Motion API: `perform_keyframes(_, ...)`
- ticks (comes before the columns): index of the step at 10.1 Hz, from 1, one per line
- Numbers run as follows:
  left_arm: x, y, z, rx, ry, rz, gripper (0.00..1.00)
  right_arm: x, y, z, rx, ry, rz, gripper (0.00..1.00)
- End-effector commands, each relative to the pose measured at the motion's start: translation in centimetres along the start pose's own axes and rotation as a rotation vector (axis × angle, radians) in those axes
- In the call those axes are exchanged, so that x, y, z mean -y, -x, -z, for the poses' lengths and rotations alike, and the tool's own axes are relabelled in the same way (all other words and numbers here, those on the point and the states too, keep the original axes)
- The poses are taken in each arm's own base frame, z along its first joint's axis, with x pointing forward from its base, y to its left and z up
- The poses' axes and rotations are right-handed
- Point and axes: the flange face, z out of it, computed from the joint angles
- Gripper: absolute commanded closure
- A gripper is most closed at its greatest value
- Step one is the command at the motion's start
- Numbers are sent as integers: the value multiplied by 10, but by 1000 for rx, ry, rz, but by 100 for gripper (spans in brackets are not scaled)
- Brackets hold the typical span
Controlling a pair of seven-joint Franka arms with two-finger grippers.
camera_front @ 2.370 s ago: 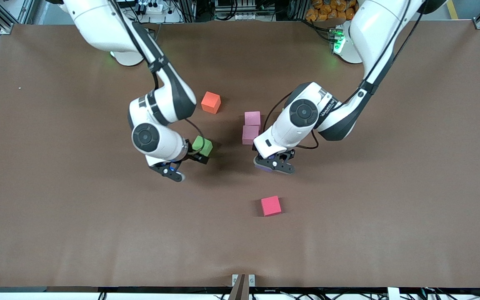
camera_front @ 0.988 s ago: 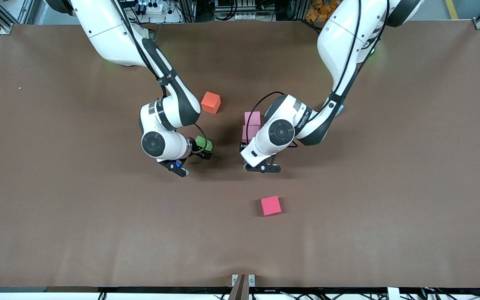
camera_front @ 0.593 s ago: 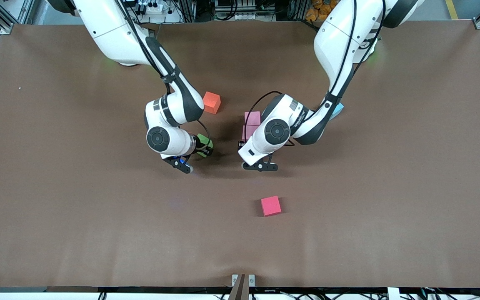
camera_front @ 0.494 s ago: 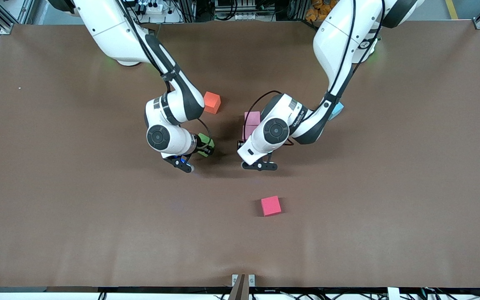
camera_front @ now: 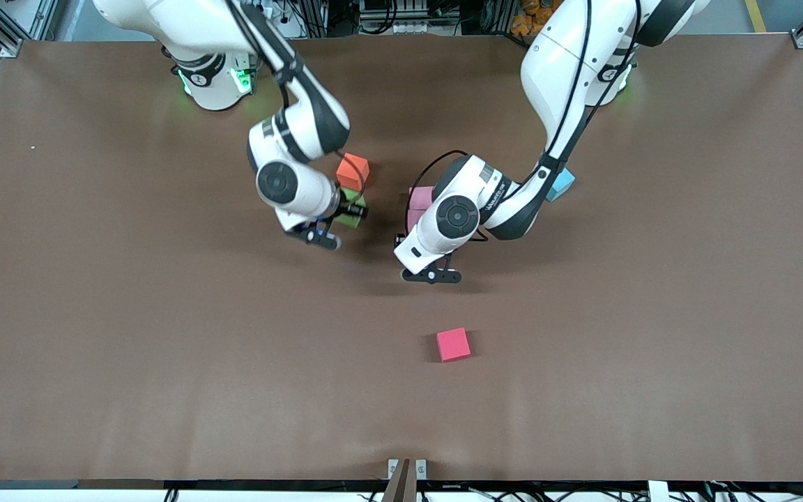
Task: Arrange blocks into number 1
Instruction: 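Place the purple cube below the pinks while the right gripper grasps green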
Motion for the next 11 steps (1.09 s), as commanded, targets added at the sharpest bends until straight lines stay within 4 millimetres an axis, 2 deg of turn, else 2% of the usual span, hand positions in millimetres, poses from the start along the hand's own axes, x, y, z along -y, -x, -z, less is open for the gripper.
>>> perform_keyframes(1,4,-5,22,-15,-39,3,0,-4,56,-1,11,4,73,100)
perform_keyframes(2,12,-10,47,-28,-47,16,0,10,80,-10,14,12,103,100)
perform_keyframes(4,19,-15,94,-56,-27,36,0,31,114,-26,-16,-6,126,100)
perform_keyframes(5,34,-25,123,-90,-5,60,0,43,127,-39,-34,-20,140,100)
perform_keyframes(7,52,-43,143,-125,13,77,0,74,147,-69,-42,-21,141,100)
perform_keyframes(8,55,-60,145,-152,19,82,0,94,155,-79,-40,-26,120,100)
perform_keyframes(10,63,-85,139,-220,30,30,0,114,160,-97,-64,-4,108,100)
perform_keyframes(11,66,-91,136,-250,38,16,0,124,158,-106,-92,11,118,100)
